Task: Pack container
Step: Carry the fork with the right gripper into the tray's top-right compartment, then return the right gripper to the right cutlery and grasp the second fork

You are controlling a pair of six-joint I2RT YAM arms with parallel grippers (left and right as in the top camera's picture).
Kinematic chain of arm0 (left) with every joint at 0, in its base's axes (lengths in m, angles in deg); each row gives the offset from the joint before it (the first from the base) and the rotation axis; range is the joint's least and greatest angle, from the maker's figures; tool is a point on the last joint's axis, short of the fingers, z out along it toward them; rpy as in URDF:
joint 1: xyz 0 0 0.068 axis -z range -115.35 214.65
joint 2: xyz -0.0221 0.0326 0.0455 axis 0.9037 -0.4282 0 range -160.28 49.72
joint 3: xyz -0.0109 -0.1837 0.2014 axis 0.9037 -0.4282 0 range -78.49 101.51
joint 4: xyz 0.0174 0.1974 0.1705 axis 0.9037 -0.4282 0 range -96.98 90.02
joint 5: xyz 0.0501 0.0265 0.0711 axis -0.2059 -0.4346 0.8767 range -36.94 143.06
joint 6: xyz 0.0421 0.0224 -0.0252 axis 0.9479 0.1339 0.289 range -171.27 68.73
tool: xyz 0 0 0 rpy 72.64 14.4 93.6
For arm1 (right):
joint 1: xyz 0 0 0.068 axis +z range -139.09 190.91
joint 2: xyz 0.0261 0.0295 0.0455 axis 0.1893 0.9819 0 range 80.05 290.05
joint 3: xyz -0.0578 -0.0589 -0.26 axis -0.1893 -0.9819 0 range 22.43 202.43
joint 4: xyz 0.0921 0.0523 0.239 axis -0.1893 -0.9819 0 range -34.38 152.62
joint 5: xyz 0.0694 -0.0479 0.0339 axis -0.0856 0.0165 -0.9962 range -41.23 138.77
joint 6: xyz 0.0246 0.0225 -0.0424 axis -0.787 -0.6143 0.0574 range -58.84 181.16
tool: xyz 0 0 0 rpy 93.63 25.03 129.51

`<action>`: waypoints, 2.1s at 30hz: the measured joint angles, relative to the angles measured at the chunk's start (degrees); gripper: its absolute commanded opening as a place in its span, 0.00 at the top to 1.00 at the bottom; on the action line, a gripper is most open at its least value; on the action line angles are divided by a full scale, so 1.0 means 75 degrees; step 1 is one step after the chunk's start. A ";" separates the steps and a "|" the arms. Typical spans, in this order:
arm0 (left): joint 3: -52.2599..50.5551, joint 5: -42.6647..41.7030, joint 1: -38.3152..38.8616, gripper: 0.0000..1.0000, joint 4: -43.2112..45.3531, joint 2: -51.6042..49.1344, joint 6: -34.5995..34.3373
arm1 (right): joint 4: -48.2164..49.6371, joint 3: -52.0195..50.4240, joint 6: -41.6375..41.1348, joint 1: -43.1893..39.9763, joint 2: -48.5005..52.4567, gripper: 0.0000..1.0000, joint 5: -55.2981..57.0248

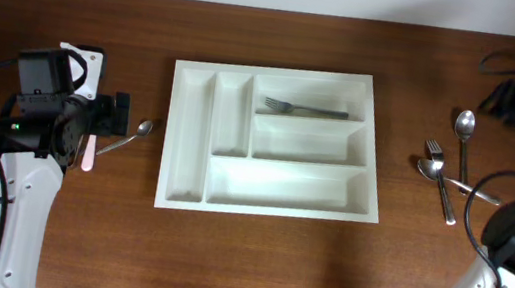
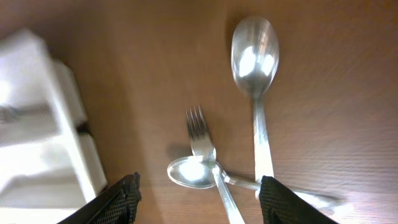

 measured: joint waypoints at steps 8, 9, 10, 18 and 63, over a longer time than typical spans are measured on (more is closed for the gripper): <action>0.0000 0.0017 0.0000 0.01 -0.0003 0.0000 0.0000 | 0.0930 -0.2276 -0.0050 0.0224 0.0087 0.47 0.0527; 0.0000 0.0017 0.0000 0.01 0.0000 0.0000 0.0000 | 0.1020 -0.2442 0.0003 0.0262 0.0087 0.53 0.0600; 0.0000 0.0017 0.0000 0.01 0.0000 0.0000 0.0000 | 0.1110 -0.2576 0.0026 0.0303 0.0087 0.56 0.0670; 0.0000 0.0017 0.0000 0.01 0.0000 -0.0003 0.0000 | 0.1116 -0.3241 0.0096 0.0589 0.0087 0.55 0.1862; 0.0000 0.0017 0.0000 0.01 0.0000 -0.0003 0.0000 | 0.1349 -0.3800 0.0009 0.1137 0.0085 0.96 0.2984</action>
